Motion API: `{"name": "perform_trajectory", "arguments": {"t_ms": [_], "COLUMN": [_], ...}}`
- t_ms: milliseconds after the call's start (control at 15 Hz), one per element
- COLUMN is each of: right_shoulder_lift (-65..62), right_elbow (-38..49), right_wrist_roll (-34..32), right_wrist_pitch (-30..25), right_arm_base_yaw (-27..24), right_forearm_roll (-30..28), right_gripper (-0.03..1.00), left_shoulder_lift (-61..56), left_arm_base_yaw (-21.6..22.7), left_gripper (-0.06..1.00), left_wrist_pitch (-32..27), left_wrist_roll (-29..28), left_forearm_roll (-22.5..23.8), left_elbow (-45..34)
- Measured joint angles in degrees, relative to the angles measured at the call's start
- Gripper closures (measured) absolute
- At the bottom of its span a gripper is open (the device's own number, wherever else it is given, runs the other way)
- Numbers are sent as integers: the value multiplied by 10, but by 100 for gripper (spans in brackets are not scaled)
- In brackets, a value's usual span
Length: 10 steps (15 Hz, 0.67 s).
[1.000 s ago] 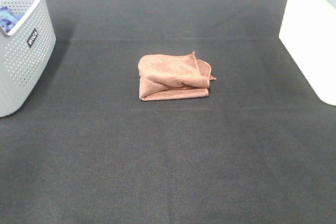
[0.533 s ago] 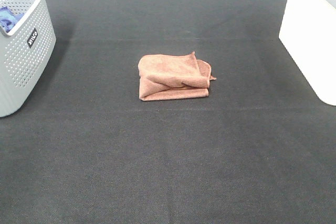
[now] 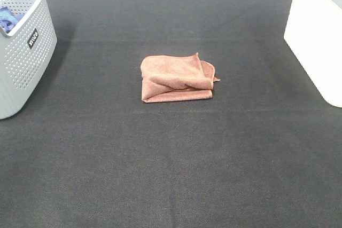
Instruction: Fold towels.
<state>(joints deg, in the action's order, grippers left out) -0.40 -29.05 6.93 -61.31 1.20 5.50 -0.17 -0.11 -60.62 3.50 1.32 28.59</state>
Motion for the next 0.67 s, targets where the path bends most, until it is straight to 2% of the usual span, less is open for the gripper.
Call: {"name": "perform_trajectory", "arguments": {"t_ms": [667], "right_shoulder_lift": [0], "right_elbow": [0], "right_wrist_roll": [0], "right_wrist_pitch": [0], "right_arm_base_yaw": [-12], "right_forearm_roll": [-1], "right_gripper": [21], "left_shoulder_lift": [0], "left_arm_base_yaw": [0], "left_gripper": [46], "left_wrist_pitch": [0], "left_wrist_roll": [0], "left_forearm_roll": [0], "left_elbow": [0]}}
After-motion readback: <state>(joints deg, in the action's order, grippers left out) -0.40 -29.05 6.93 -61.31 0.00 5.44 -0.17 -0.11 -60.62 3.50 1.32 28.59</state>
